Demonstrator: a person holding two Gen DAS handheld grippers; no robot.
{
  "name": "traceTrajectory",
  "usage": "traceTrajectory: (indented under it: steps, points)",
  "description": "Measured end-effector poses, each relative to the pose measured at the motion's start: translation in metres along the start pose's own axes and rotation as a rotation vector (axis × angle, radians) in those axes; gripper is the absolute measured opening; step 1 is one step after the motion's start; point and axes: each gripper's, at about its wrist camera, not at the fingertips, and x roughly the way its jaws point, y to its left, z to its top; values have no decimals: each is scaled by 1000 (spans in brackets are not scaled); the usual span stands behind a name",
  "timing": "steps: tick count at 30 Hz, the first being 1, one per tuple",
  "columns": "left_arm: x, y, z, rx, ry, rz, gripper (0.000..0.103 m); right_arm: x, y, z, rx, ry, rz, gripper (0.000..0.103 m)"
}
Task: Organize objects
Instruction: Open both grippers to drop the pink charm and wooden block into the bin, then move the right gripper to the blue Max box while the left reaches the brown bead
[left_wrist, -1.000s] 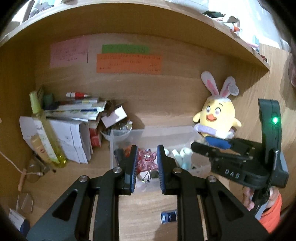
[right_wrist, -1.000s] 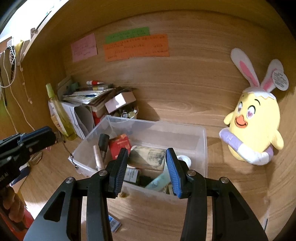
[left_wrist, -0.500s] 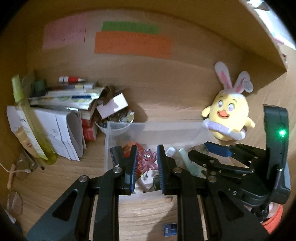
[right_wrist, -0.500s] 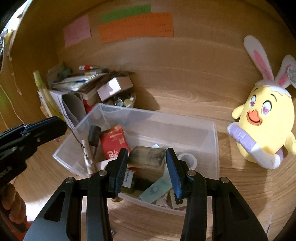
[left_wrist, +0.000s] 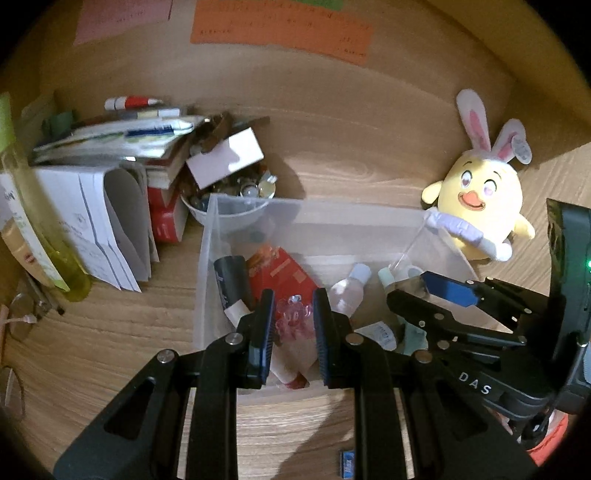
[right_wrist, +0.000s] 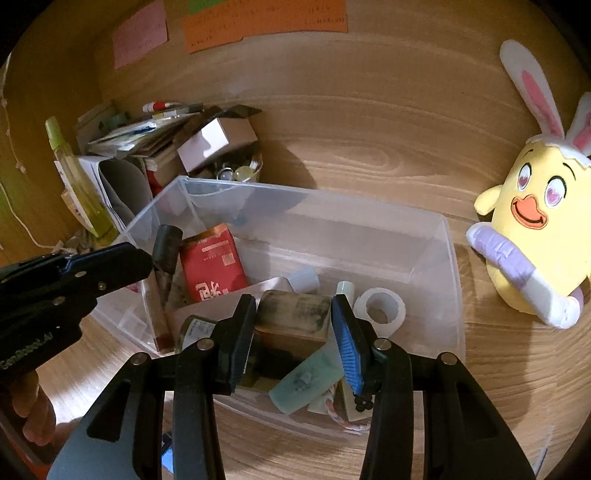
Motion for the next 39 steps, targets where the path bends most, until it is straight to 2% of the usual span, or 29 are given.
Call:
traceTrajectory:
  steps: [12, 14, 17, 19, 23, 27, 31, 34, 36, 38, 39]
  points:
    - [6, -1, -2, 3, 17, -2, 20, 5, 1, -1, -7, 18, -6, 39]
    - [3, 0, -2, 1, 14, -9, 20, 4, 2, -1, -8, 20, -4, 42]
    - [-2, -1, -2, -3, 5, -15, 28, -1, 1, 0, 2, 9, 13, 52]
    - [-7, -2, -2, -2, -6, -17, 33, -8, 2, 0, -4, -13, 5, 55]
    - [-17, -5, -2, 6, -28, -17, 39, -23, 4, 1, -13, -45, 5, 56]
    - [-29, -6, -3, 8, -55, -13, 52, -38, 5, -1, -14, -71, 19, 57]
    - [-41, -6, -6, 13, -75, -8, 57, -51, 8, -6, -22, -85, 36, 57]
    - [-49, -5, -10, 17, -84, 1, 64, -60, 13, -13, -39, -90, 51, 59]
    - [-54, -5, -13, 23, -90, 16, 70, -64, 16, -18, -49, -90, 61, 63]
    - [-58, -3, -18, 27, -91, 27, 71, -70, 19, -25, -59, -90, 74, 72]
    - [-60, -2, -20, 29, -90, 28, 72, -71, 20, -28, -62, -91, 79, 72]
